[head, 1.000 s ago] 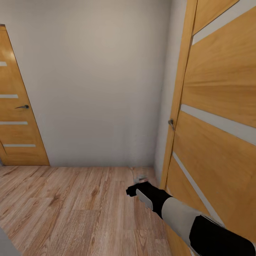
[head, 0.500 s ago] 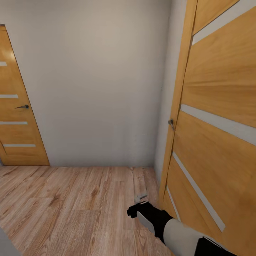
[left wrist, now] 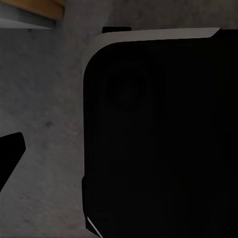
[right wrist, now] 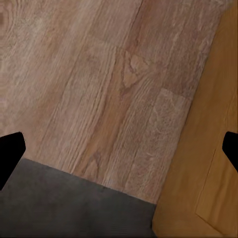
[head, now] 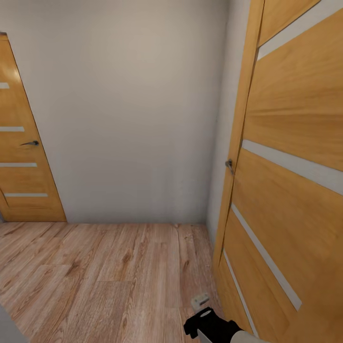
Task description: Move the two storage containers from the living room to the garage. In the garage, place one container on the floor and stack the other container on top of it (either order is fine).
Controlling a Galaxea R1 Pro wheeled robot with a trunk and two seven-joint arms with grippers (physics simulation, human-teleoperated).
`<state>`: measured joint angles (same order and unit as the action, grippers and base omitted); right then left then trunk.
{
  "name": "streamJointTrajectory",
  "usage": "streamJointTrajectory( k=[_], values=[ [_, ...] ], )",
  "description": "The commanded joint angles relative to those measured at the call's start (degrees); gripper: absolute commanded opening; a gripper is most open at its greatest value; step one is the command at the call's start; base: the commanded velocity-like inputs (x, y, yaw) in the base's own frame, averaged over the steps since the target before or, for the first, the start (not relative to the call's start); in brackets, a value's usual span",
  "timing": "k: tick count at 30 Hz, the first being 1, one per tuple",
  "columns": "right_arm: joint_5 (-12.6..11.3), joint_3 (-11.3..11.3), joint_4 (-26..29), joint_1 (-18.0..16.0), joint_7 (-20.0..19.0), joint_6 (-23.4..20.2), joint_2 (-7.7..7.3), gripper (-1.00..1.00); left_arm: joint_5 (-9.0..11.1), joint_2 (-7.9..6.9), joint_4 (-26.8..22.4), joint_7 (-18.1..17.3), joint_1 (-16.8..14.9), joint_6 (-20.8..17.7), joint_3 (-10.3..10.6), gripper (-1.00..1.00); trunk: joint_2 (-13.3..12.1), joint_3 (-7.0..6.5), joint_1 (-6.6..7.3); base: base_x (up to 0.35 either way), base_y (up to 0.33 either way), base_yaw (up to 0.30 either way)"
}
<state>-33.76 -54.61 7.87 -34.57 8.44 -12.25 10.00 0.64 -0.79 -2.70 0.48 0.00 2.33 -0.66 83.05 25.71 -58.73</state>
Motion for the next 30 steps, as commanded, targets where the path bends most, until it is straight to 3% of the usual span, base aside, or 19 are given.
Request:
streamJointTrajectory(
  k=[1, 10, 20, 26, 30],
  values=[
    [-0.15, -0.42, -0.59, 0.15, -0.47, 0.06, 0.00, 1.00, 0.07, 0.00, -0.03, 0.05, 0.00, 0.13, -0.05, 1.00, 0.03, 0.05, 0.00, 0.000, 0.000, 0.000],
    [0.36, -0.41, -7.53, 1.84, -3.40, 5.98, 0.00, 1.00, 0.07, 0.00, -0.03, 0.05, 0.00, 0.13, -0.05, 1.00, 0.03, 0.05, 0.00, 0.000, 0.000, 0.000],
    [0.97, -0.41, -8.56, 5.51, -4.10, 8.71, -0.27, 1.00, 0.07, 0.00, -0.03, 0.05, 0.00, 0.13, -0.05, 1.00, 0.03, 0.05, 0.00, 0.000, 0.000, 0.000],
    [1.19, -0.41, -8.65, 7.61, -4.19, 9.87, -1.78, 1.00, 0.07, 0.00, -0.03, 0.05, 0.00, 0.13, -0.05, 1.00, 0.03, 0.05, 0.00, 0.000, 0.000, 0.000],
    [1.10, -0.41, -8.66, 9.95, -5.33, 12.55, -3.68, 1.00, 0.07, 0.02, -0.03, 0.05, 0.00, 0.13, -0.05, 1.00, 0.03, 0.05, 0.00, 0.000, 0.000, 0.000]
  ],
)
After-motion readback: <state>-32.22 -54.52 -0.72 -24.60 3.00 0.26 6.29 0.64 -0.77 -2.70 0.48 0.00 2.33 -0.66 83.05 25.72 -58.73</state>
